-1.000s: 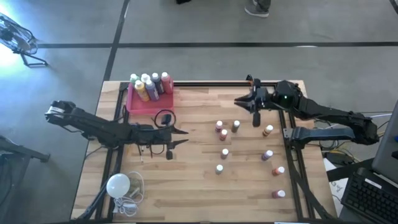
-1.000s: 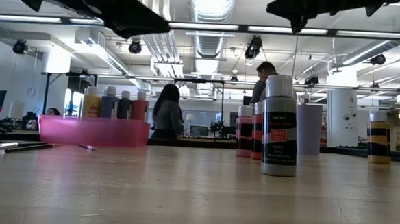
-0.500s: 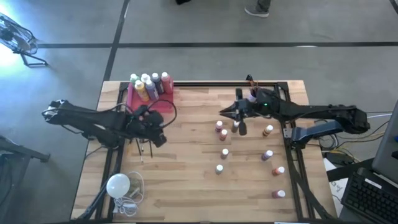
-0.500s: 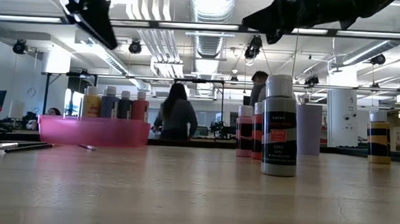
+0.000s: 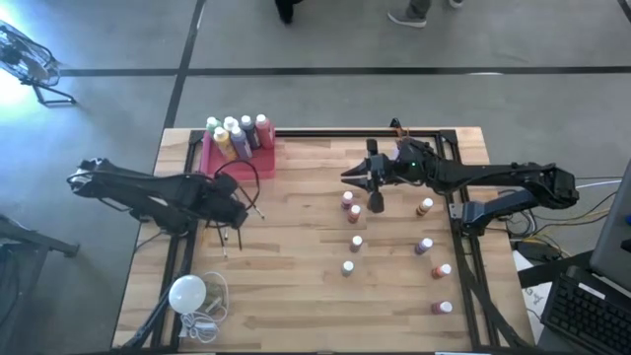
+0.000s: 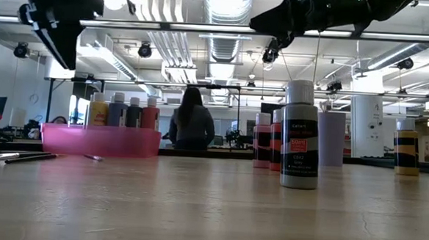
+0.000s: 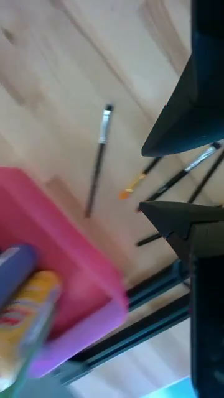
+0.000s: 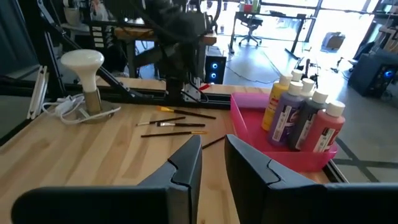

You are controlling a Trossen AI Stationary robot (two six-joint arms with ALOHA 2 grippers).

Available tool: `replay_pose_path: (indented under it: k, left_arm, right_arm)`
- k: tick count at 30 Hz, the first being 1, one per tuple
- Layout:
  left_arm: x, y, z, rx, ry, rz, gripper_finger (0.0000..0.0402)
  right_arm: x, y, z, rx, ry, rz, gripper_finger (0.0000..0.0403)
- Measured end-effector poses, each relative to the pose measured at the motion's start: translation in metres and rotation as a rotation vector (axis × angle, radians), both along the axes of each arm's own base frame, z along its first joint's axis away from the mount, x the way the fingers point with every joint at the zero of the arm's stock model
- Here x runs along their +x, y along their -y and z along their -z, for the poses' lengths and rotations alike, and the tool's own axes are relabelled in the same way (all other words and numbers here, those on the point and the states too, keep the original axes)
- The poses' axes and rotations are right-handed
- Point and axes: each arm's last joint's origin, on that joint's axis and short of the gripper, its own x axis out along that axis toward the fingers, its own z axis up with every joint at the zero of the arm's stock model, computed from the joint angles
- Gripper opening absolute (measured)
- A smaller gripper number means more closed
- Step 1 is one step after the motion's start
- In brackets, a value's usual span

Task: Pick & Place Paint Supplies
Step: Put the gold paint brush into the purple cup

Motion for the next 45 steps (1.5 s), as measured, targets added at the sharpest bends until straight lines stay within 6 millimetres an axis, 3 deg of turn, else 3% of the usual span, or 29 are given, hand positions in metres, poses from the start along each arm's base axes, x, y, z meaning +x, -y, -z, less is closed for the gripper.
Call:
replay_pose_path:
  k: [11,19,25,31,45]
  left_arm:
    - [-0.01,-0.002,0.039,-0.172,-0.149,-0.135,0.0133]
    - [-0.012,-0.005,0.062,-0.191,-0.231,-0.18,0.0133]
    - [-0.006,-0.005,0.08,-0.203,-0.371,-0.064,0.0133]
    - [0.006,-0.007,0.096,-0.203,-0.464,-0.123,0.0133]
    - [0.02,-0.022,0.129,-0.217,-0.679,-0.255,0.0133]
  right_arm:
    - [0.0,0.0,0.0,0.004,-0.003,0.0,0.0088]
    - [0.0,0.0,0.0,0.004,-0.003,0.001,0.008]
    - [0.0,0.0,0.0,0.004,-0.004,0.0,0.0056]
    - [0.0,0.0,0.002,0.006,-0.012,0.0,0.0043]
    - [-0.001,0.0,0.005,0.017,-0.037,0.001,0.0076]
